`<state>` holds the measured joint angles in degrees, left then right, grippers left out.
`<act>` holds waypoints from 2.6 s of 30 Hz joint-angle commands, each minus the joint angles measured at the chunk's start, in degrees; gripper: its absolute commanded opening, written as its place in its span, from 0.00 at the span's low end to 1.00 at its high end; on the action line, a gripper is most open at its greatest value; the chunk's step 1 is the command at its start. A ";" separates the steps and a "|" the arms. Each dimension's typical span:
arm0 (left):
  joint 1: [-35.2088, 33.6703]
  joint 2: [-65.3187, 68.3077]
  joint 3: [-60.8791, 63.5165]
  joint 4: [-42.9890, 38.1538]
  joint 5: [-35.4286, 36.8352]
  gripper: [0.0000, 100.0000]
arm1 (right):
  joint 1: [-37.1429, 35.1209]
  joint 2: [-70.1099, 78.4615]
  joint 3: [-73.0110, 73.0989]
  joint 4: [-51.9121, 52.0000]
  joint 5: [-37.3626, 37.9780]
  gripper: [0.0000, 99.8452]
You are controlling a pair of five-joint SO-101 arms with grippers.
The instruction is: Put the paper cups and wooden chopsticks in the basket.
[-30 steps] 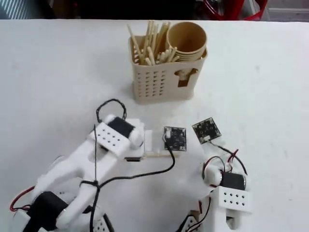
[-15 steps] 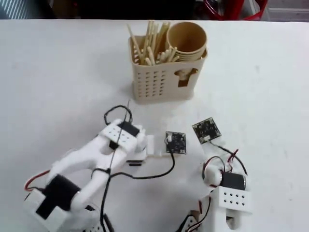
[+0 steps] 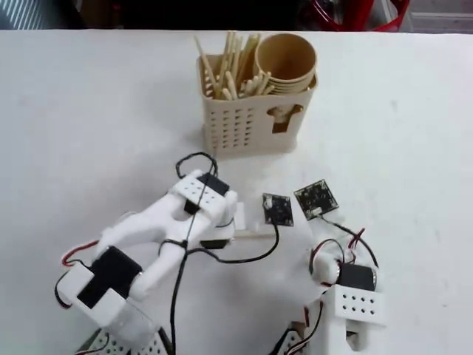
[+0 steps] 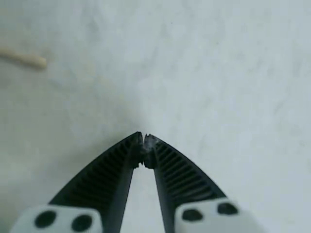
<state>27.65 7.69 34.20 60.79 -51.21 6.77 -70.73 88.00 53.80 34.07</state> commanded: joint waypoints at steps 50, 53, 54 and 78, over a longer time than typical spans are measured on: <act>-13.32 0.48 -67.69 -10.64 51.16 0.10 | -0.48 -0.66 0.44 -1.01 3.52 0.02; -13.58 0.48 -67.43 -10.20 51.16 0.10 | -0.48 -0.66 0.44 -1.01 3.52 0.02; -13.67 0.48 -67.43 -10.11 51.16 0.09 | -0.48 -0.66 0.44 -1.01 3.52 0.02; -22.55 -31.60 -64.88 35.52 50.55 0.10 | 6.64 -0.66 -5.98 -0.57 -3.43 0.02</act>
<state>5.85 -18.59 -31.74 89.27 -0.66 11.16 -70.73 85.80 53.80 34.51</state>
